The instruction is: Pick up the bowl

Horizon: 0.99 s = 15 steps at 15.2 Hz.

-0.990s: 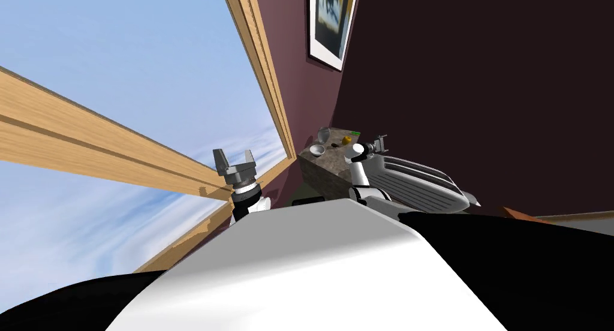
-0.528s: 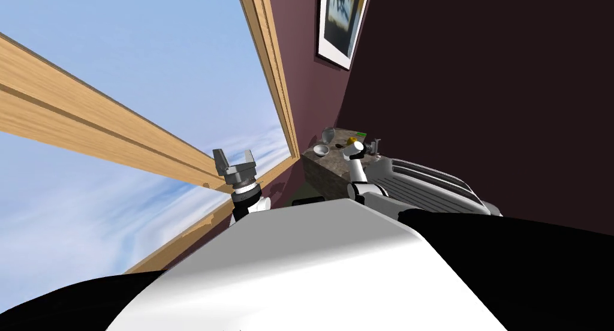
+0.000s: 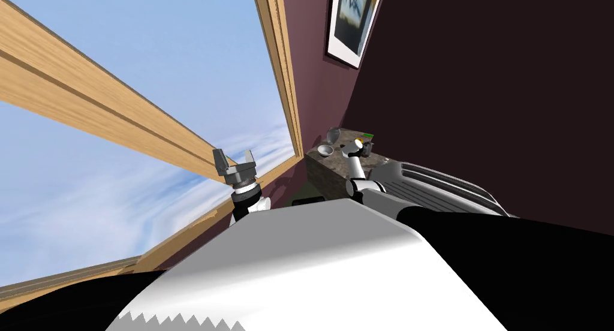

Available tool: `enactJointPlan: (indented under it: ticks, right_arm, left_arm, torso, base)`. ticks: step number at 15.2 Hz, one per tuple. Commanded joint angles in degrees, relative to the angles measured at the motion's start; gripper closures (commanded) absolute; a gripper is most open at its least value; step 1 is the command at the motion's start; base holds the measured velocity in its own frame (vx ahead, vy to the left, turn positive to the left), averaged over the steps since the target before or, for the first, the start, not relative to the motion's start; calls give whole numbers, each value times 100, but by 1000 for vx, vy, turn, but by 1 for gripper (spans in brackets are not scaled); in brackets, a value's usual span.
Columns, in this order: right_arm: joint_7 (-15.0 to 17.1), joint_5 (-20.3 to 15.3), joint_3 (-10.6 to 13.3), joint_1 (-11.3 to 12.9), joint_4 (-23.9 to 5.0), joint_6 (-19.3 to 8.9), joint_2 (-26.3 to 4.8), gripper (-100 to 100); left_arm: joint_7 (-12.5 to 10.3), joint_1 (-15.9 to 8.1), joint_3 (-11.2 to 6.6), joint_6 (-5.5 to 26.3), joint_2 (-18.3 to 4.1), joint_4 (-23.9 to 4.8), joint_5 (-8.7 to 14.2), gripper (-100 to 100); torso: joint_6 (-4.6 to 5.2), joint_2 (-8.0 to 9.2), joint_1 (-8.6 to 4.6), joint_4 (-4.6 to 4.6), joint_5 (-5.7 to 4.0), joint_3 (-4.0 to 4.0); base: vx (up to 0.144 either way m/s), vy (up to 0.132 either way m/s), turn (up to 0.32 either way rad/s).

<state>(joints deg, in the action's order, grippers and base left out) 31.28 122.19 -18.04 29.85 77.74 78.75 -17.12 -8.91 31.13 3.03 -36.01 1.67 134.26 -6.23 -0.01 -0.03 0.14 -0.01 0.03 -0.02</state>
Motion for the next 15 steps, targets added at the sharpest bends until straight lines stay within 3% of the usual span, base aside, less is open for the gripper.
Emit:
enactJointPlan:
  ticks: [1, 2, 4, 5, 8, 9, 11, 12, 14, 15]
  right_arm:
    - [-9, 184, -17, -5, 14, 26, 1, -100]
    - [43, 380, -76, 170, -211, 158, 3, -100]
    - [43, 615, -76, 170, -211, 158, 3, -100]
    - [89, 748, -132, 335, -429, 284, 1, -100]
    - [89, 1026, -132, 335, -429, 284, 1, -100]
    - [128, 1229, -184, 491, -637, 406, -4, -100]
    - [128, 1416, -184, 491, -637, 406, -4, -100]
    - [162, 1592, -232, 635, -834, 522, -14, -100]
    - [162, 1782, -232, 635, -834, 522, -14, -100]
    - [190, 1936, -277, 768, -1018, 633, -28, -100]
  left_arm:
    - [0, 0, 0, 0, 0, 0, 0, 0]
    - [0, 0, 0, 0, 0, 0, 0, 0]
    - [0, 0, 0, 0, 0, 0, 0, 0]
    - [0, 0, 0, 0, 0, 0, 0, 0]
    - [0, 0, 0, 0, 0, 0, 0, 0]
    - [0, 0, 0, 0, 0, 0, 0, 0]
    - [0, 0, 0, 0, 0, 0, 0, 0]
    - [0, 0, 0, 0, 0, 0, 0, 0]
    - [0, 0, 0, 0, 0, 0, 0, 0]
    - [0, 0, 0, 0, 0, 0, 0, 0]
  torso:
    - [0, 0, 0, 0, 0, 0]
    - [3, 1, -4, 0, -1, 1]
    - [-3, 0, 2, 0, 0, 0]
    - [0, 0, 0, 0, 0, 0]
    - [0, -1, 3, 0, 1, 0]
    - [3, 1, -2, 0, 0, 1]
    - [-3, -1, 3, 0, 1, -1]
    - [1, 0, 1, 0, 0, 0]
    - [-2, 1, 7, 0, 1, 0]
    - [0, 1, 6, 0, 1, 0]
  base:
    - [1, 12, -12]
    - [-3, 26, 163]
    - [-1, 27, 145]
    - [0, 35, 166]
    - [2, 27, 89]
    - [4, 26, 147]
    - [4, 28, 133]
    - [-5, 33, 125]
    - [1, 39, 122]
    - [9, 42, 200]
